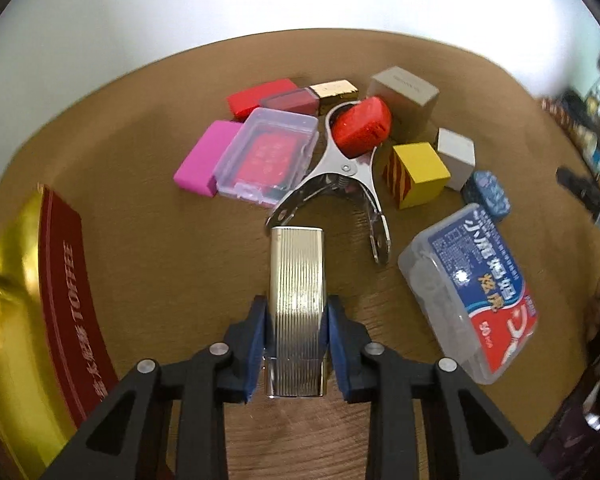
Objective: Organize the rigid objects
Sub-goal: 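Carry the gold box into the tin and open the left tool while right grasps the floss box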
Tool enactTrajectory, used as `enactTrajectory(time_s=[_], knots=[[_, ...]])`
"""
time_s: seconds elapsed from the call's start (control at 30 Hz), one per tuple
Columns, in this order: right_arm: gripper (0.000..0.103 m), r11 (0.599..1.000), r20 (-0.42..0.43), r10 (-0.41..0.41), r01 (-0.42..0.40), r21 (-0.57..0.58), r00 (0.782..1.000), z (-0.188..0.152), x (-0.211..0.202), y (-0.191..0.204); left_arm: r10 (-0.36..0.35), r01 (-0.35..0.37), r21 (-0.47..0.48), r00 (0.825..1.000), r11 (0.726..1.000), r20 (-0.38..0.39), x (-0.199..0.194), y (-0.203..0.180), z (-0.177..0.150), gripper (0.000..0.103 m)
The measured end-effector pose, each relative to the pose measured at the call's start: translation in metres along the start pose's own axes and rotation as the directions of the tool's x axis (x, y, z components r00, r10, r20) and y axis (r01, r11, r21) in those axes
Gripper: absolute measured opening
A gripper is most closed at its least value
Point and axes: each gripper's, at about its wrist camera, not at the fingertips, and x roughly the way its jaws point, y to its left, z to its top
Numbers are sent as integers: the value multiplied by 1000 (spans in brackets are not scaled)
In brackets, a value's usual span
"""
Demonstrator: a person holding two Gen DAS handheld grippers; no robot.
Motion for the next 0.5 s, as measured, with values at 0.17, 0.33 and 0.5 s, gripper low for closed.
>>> enactTrajectory(time_s=[0.17,0.33,0.5], knots=[[102,999,32,17,-16,-30,999,-1,-7,1,-38,40,-58,999,998,35,-24,20,-29,29],[103,986,8,148,-147,-77,989,-5,-25,25,-65,81,-143,991,986,114,-64,43,-46,29],[103,949,-48,284,-288,-130,957,-10,-50,69,-57,98,-243,984,965,169,-96,64,-49,29]])
